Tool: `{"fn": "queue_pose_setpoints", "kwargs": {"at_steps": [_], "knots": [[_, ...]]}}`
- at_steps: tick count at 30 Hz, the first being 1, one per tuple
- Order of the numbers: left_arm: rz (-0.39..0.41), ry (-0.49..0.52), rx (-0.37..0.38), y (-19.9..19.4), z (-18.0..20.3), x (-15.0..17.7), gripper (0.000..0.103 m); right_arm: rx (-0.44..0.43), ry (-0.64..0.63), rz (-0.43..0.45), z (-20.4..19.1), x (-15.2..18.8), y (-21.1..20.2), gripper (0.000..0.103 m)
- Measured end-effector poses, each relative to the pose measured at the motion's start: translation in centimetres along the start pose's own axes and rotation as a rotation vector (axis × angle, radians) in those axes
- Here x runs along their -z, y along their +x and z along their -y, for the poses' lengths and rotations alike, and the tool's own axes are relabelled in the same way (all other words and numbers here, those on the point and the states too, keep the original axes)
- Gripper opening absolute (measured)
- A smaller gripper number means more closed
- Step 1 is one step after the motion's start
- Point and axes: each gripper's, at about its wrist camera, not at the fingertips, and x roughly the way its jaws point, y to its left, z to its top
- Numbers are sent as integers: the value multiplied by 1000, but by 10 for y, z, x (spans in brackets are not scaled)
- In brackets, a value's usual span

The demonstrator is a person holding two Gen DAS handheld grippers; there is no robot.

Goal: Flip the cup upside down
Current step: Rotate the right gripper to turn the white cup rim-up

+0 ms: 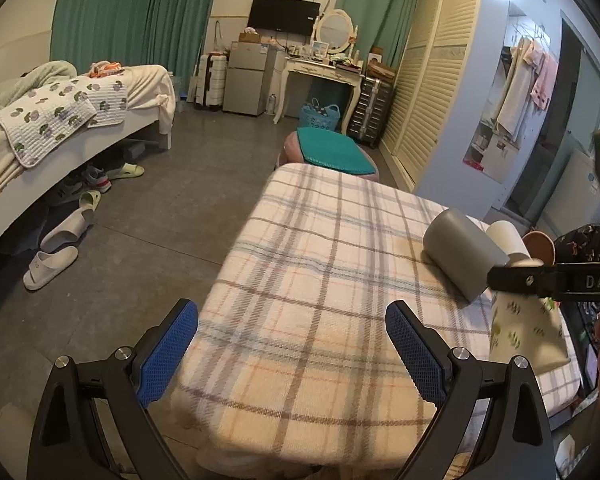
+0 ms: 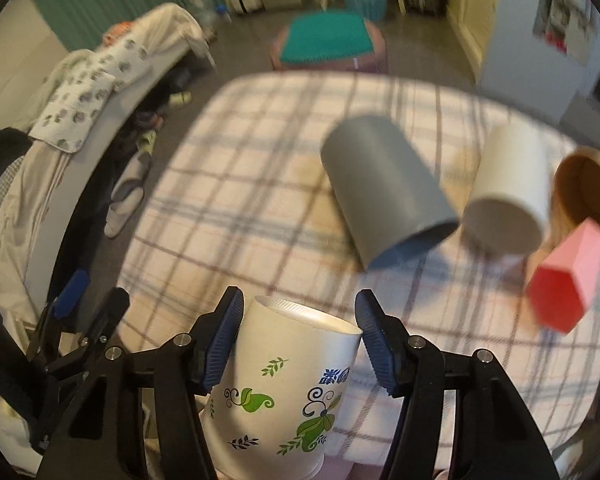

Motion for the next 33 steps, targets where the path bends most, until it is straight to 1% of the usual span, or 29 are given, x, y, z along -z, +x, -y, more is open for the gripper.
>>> {"fn": "queue_pose_setpoints", "kwargs": {"at_steps": [1,5,7,9,13,20,25,28,33], "knots": [[2,-1,-3,-2,1,0,98,18,-30,42,-4,1,-7,58],[1,1,-16,-4,3,1,98,147,-175,244,-20,13,-25,58],[-3,1,-24,-4,4,0,98,175,-213,308,-20,19,-31,58],[-8,3,-32,-2,5,-1,98,173,-228,368,-21,22,-34,58],[-12,10,-50,1,6,-2,98,152,-254,433,-24,20,-28,58],[-30,4,-97,15,1,-8,98,124,-295,438,-31,1,2,58],[-42,1,-122,24,-2,-10,98,133,-332,441,-37,-13,21,58],[-52,4,-127,29,0,-11,98,135,-350,444,-38,-14,28,58],[-63,18,-125,33,6,-10,98,133,-380,418,-36,-8,39,58]]}}
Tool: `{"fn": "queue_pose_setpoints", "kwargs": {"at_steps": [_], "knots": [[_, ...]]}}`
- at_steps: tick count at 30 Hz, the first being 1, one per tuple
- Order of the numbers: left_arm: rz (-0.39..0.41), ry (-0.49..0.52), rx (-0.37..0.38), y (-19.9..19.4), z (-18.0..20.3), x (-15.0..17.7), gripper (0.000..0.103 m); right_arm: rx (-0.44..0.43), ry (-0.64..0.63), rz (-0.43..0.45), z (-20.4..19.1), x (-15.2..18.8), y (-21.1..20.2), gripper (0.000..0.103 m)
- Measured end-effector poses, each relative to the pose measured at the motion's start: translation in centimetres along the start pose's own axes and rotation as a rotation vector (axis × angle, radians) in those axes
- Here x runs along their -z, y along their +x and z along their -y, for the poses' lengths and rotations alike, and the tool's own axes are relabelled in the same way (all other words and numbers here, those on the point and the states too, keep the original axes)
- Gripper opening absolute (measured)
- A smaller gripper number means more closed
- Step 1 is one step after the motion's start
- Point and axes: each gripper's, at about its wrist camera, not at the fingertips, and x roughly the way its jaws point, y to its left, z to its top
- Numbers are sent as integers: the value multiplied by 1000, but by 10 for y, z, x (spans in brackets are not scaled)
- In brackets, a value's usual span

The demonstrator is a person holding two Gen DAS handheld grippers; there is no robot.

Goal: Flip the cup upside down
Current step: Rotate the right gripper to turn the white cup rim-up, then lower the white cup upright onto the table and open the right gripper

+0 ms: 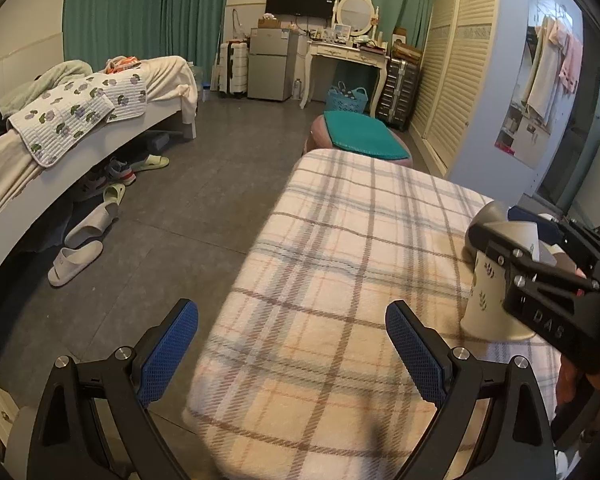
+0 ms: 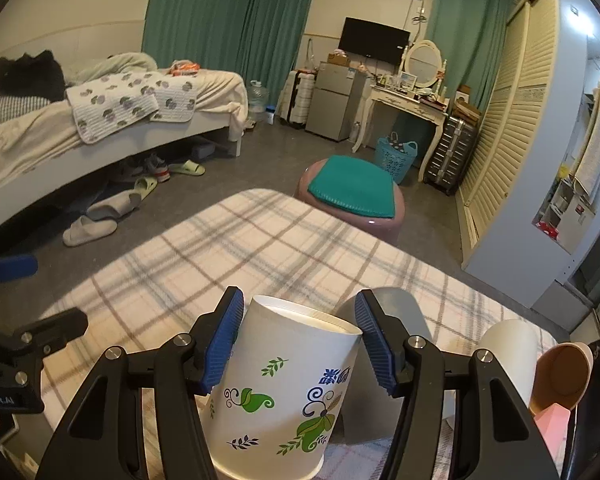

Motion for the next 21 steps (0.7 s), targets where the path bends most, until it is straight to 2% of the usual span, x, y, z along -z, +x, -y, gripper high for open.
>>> {"fn": "queue_pose_setpoints", "kwargs": {"at_steps": [14,18,20,21], "knots": [[18,14,1,-19,9,2,98,2,-24,16,-5,29,-37,58],[25,15,-4,-27,13,2,98,-22,-25,8,-8,37,-44,58],[29,16,-9,-30,14,2,98,-24,-21,1,-9,39,-46,61],[32,17,-11,-33,15,2,98,-28,-15,-1,-8,39,-48,68]]}}
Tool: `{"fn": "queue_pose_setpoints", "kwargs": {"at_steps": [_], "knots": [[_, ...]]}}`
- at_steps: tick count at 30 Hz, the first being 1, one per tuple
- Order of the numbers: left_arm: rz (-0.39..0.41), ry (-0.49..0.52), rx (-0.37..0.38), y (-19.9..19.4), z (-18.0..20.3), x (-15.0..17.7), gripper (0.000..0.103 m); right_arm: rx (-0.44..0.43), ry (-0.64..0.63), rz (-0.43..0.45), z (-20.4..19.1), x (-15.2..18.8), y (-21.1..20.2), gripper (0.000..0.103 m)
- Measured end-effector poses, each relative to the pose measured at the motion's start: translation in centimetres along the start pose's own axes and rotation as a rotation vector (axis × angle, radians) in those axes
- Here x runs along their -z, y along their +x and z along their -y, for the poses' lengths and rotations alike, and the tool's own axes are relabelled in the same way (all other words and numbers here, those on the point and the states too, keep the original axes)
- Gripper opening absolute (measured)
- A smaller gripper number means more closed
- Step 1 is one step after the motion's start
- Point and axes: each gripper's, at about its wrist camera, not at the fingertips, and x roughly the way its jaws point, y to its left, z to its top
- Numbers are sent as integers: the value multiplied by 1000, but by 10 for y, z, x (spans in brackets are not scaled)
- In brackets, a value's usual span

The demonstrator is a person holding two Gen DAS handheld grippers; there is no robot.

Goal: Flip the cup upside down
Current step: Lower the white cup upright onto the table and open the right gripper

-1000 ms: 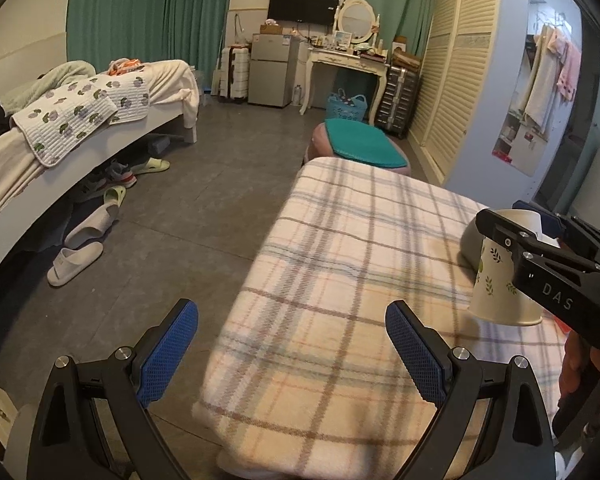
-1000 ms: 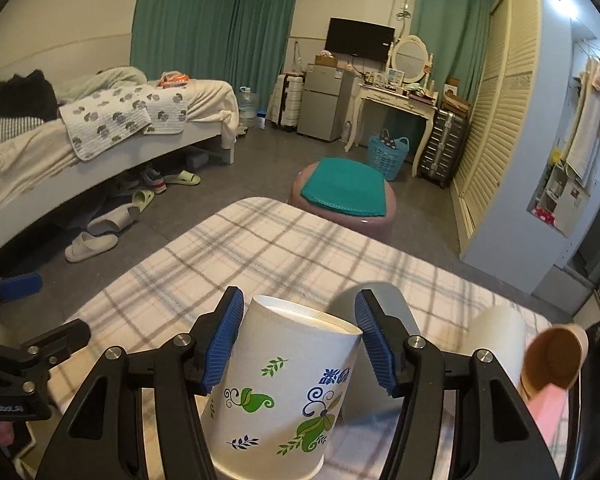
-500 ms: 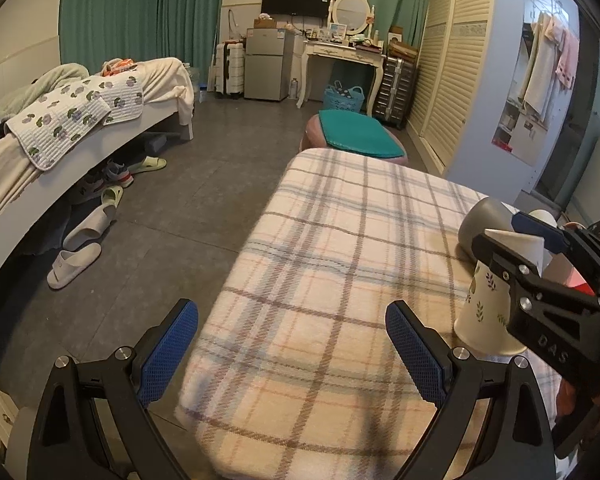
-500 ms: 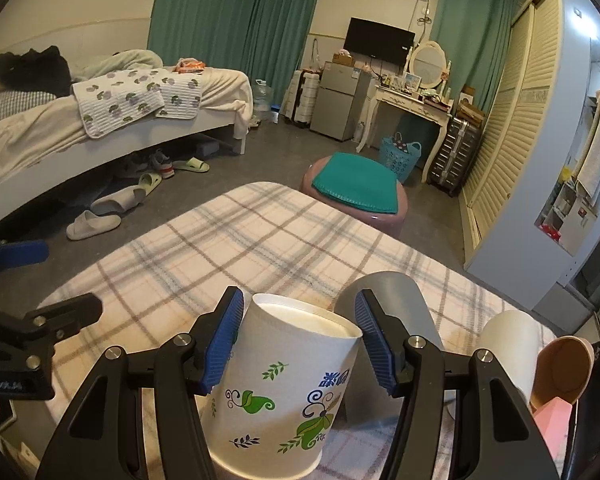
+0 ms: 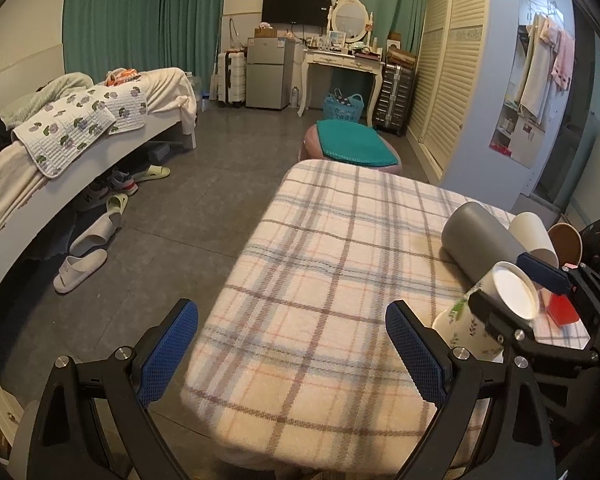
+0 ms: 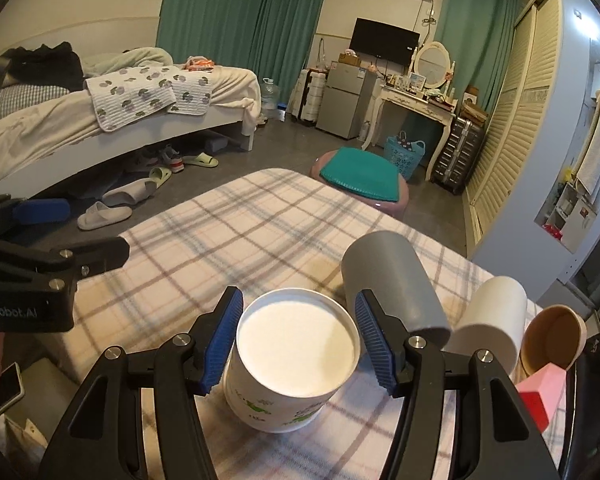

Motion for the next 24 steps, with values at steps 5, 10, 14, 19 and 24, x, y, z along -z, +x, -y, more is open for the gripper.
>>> {"fn": "queue_pose_setpoints", "kwargs": {"at_steps": [5,10,14,19,24], "knots": [[18,0,-14,-13,3,-1,98,-19,45,39,7,-1,-17,73],[40,10,-19,-27,13,-1,98,-17,65,69,16,-3,-35,73],[64,30,-18,-42,29,-1,98,-14,81,96,24,-1,-53,73],[109,59,-13,-68,50,1,98,-4,102,136,37,4,-82,73],[185,91,-4,-102,74,9,98,12,133,183,50,15,-119,73]]}}
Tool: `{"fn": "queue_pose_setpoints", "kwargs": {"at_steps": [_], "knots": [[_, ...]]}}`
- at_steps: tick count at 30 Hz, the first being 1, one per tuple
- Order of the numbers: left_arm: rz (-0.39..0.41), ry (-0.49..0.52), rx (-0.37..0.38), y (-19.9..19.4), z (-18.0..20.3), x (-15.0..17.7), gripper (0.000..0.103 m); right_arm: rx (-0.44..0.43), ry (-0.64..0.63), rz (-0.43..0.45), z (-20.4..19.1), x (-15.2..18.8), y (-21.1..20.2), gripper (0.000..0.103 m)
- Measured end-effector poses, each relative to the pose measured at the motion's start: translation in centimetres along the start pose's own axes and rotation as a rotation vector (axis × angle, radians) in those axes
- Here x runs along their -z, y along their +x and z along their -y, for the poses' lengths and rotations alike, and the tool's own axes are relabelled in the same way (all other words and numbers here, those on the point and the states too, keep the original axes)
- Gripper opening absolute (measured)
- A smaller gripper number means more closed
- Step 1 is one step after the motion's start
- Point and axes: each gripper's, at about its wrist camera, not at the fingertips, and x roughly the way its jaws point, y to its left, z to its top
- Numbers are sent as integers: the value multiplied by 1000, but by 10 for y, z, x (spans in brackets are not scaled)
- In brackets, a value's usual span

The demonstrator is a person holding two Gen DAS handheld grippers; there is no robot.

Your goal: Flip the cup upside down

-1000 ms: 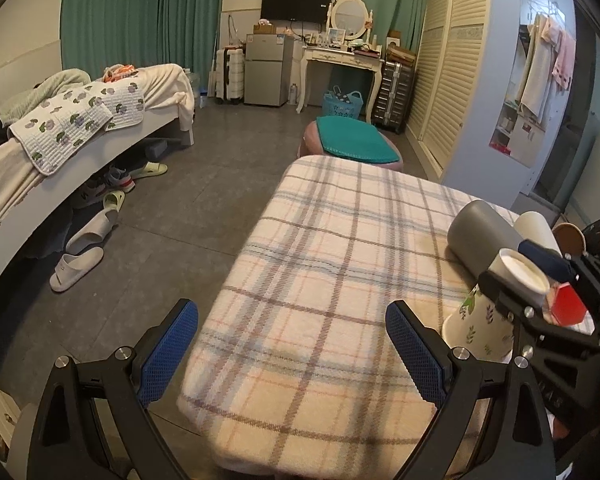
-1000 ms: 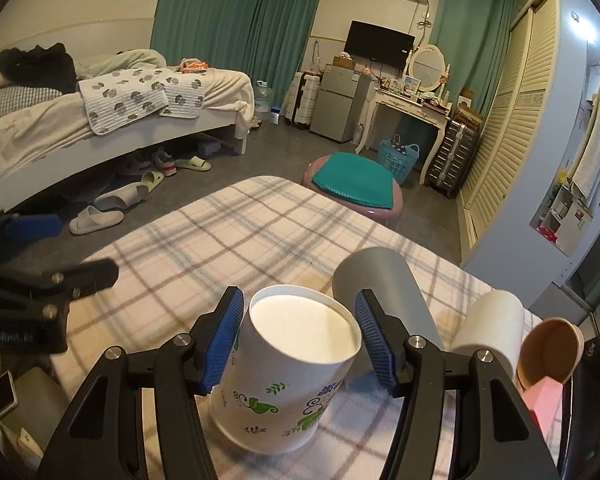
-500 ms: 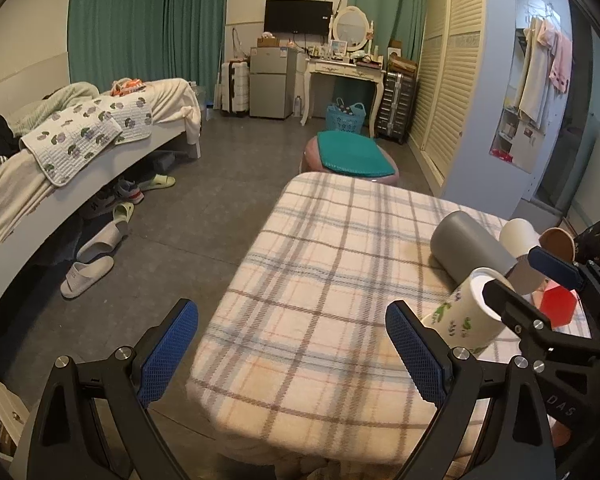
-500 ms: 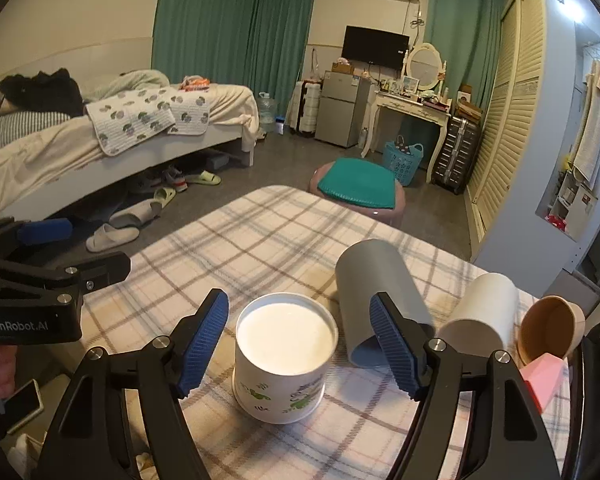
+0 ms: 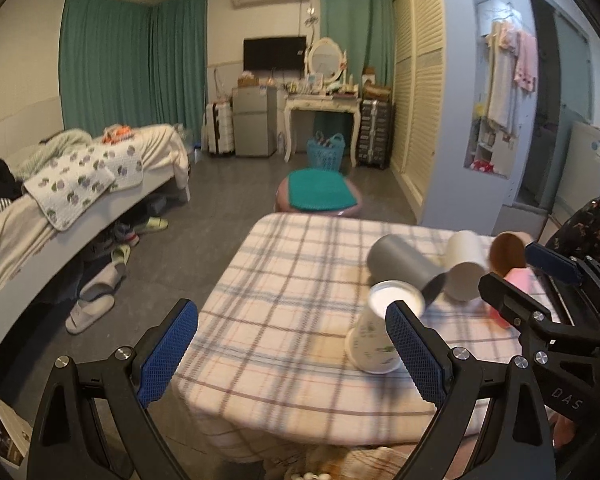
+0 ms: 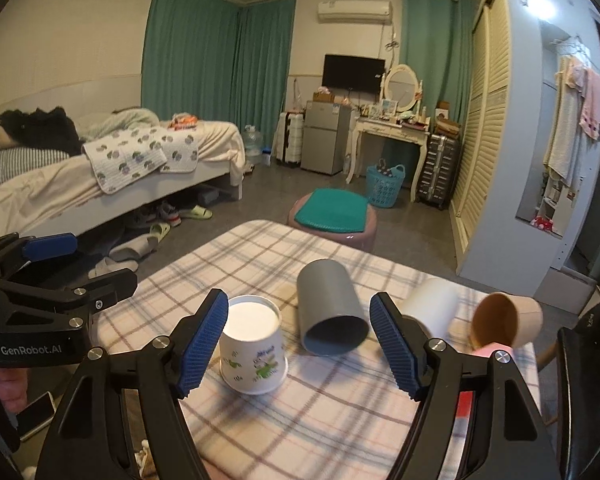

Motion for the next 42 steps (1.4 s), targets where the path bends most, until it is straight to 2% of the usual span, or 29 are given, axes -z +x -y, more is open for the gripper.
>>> {"fn": "queue_pose_setpoints", "kwargs": {"at_steps": [8,12,14,18,26,31,42], "knots": [[98,22,17,-40,19,13,98,54,49,52,15,17,-61,81],[167,56,23,-57,27,22,98,91,82,73,19,29,-85,92],[183,55,26,-62,28,27,102,113,92,74,20,36,-92,94],[200,48,23,-66,29,41,102,140,132,76,23,53,-102,103],[187,46,28,-66,27,63,103,165,186,43,23,82,-104,103],[190,28,37,-69,24,67,103,175,158,37,17,81,-103,103],[181,35,46,-68,26,73,103,178,193,30,21,85,-101,103]]}}
